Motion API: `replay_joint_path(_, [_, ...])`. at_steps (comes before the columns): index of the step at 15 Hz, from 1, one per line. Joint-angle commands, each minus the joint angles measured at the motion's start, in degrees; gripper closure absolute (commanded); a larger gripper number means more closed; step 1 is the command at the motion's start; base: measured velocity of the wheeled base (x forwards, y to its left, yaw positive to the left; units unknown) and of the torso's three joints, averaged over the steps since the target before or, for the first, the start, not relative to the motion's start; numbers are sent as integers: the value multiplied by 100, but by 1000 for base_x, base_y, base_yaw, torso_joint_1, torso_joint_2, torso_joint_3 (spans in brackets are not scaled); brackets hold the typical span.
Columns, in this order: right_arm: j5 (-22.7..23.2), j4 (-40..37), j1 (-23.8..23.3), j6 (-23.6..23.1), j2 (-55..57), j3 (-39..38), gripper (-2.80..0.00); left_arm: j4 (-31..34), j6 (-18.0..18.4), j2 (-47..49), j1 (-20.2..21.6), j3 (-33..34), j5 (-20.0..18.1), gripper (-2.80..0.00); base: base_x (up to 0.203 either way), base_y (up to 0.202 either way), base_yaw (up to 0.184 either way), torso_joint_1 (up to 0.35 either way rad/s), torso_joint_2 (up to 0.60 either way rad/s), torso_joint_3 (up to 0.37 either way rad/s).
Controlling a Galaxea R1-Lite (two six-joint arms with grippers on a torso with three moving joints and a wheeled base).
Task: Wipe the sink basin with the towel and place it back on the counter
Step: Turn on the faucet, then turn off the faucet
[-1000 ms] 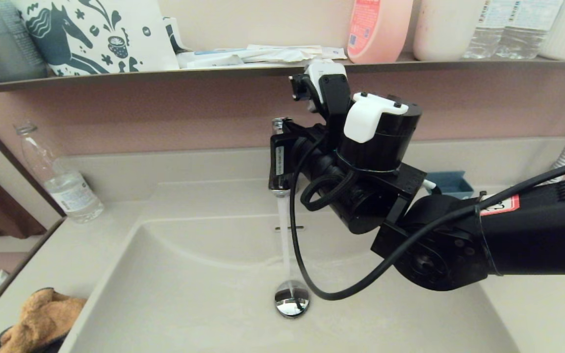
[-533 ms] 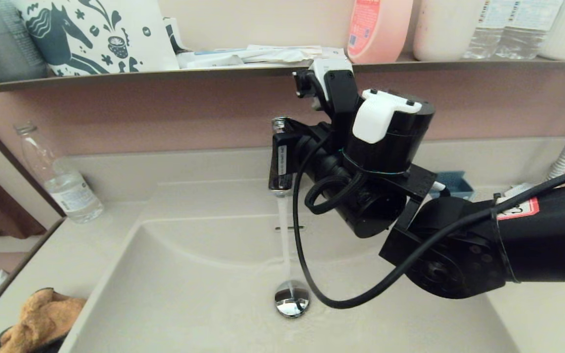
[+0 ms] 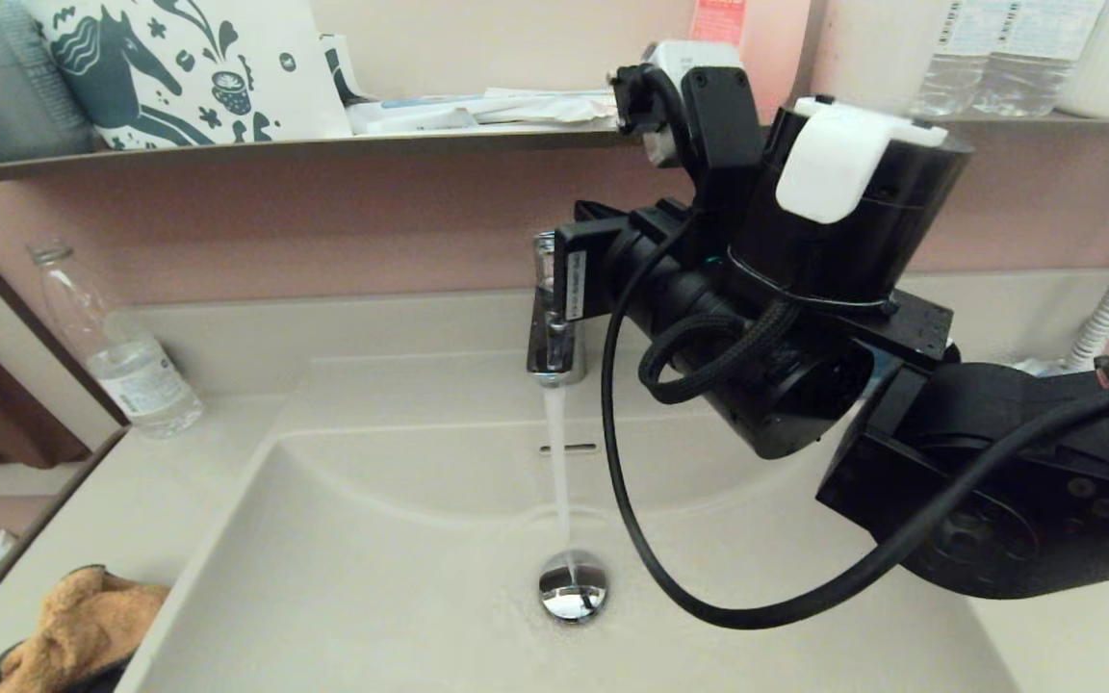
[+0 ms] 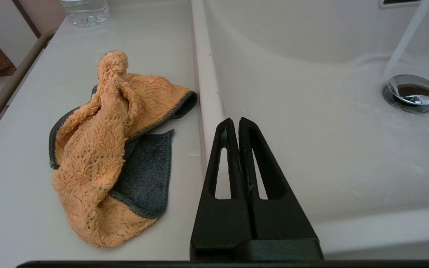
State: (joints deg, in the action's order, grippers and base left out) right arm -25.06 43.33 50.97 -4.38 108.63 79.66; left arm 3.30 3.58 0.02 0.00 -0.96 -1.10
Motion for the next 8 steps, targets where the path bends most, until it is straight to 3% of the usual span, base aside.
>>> replay_joint_path(1, [-9,-8,-29,-15,38,148,0,4,2,-2,0,0,-4,0,0,0,0,0,0,0])
replay_joint_path(8, [148,-920,-201,-28,812,1332,0,4,2,-2,0,0,-4,0,0,0,0,0,0,0])
